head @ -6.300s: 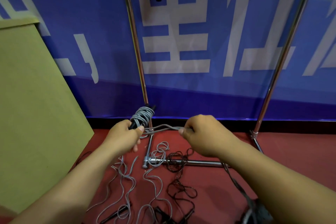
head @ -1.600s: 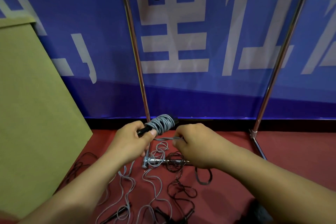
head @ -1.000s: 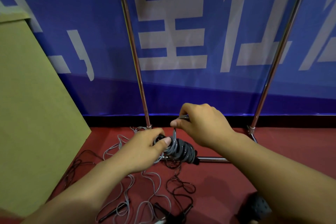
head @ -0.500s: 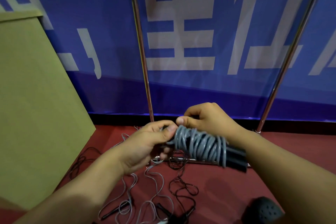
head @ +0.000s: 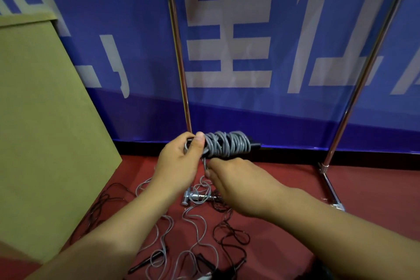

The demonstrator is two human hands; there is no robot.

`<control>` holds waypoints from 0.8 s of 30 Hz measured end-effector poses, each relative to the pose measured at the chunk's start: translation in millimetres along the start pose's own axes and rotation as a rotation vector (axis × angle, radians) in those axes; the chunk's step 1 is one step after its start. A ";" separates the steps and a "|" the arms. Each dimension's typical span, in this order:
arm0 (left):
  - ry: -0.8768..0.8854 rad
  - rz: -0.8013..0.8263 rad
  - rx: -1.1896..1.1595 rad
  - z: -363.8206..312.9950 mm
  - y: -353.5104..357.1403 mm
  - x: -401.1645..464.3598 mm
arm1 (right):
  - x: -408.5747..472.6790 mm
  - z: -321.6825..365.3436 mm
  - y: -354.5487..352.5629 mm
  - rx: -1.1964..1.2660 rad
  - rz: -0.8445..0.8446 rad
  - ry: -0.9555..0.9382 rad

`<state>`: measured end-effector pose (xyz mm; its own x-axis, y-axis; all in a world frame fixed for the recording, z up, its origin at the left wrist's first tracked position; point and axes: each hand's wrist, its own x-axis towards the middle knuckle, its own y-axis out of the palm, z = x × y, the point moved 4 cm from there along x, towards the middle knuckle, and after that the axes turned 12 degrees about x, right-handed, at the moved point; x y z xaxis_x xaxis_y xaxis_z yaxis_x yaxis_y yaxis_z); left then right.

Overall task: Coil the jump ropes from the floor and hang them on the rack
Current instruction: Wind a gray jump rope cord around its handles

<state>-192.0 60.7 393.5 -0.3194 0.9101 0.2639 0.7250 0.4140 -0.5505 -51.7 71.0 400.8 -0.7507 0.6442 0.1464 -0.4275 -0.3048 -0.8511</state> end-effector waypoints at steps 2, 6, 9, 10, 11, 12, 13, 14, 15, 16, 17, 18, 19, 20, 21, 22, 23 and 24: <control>0.100 -0.034 0.211 -0.7 -2.3 -2.9 | -3.3 5.7 0.8 -0.004 0.015 -0.018; 0.158 -0.043 0.352 -3.7 -5.6 -3.4 | -8.1 4.3 -4.0 -0.026 -0.032 0.003; 0.129 0.017 0.415 -2.5 -3.6 -0.4 | -8.9 1.9 -12.2 -0.050 -0.085 0.006; 0.112 0.041 0.450 -2.5 -2.1 -0.1 | -8.9 0.9 -14.4 -0.063 -0.098 0.008; 0.096 0.061 0.484 -2.1 0.0 -0.2 | -9.5 -0.8 -15.4 -0.075 -0.112 0.011; 0.083 0.073 0.505 -1.8 1.4 -0.4 | -10.1 -2.0 -16.6 -0.084 -0.123 0.023; 0.070 0.081 0.513 -0.7 2.5 0.0 | -10.6 -2.9 -17.7 -0.087 -0.139 0.037; 0.052 0.093 0.505 0.5 3.1 0.6 | -11.5 -3.6 -19.9 -0.086 -0.164 0.054; 0.024 0.111 0.474 3.0 3.6 1.6 | -12.2 -4.0 -23.5 -0.083 -0.205 0.061; -0.019 0.136 0.403 5.5 4.1 2.3 | -12.8 -4.6 -27.9 -0.086 -0.244 0.066; -0.074 0.169 0.296 8.3 4.5 2.4 | -12.4 -5.8 -32.3 -0.087 -0.275 0.069; -0.129 0.199 0.172 9.7 5.0 1.6 | -11.6 -8.2 -36.3 -0.072 -0.288 0.082; -0.176 0.225 0.068 9.9 5.2 0.6 | -10.4 -12.3 -38.9 -0.038 -0.291 0.106; -0.207 0.246 -0.004 9.0 5.0 -0.5 | -9.7 -16.5 -40.9 0.002 -0.292 0.132; -0.220 0.262 -0.045 8.0 4.7 -1.0 | -8.9 -20.5 -41.8 0.038 -0.296 0.151; -0.217 0.279 -0.068 6.5 4.7 -1.0 | -8.4 -23.1 -42.3 0.064 -0.299 0.160; -0.206 0.303 -0.083 5.5 4.8 -0.7 | -7.9 -25.1 -41.7 0.083 -0.298 0.158; -0.191 0.331 -0.096 4.1 5.2 -0.8 | -7.5 -26.1 -40.7 0.096 -0.293 0.149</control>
<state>-190.5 62.2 387.2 -0.1600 0.9845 -0.0724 0.8588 0.1026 -0.5019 -15.6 96.9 421.2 -0.5103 0.8072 0.2968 -0.6649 -0.1514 -0.7314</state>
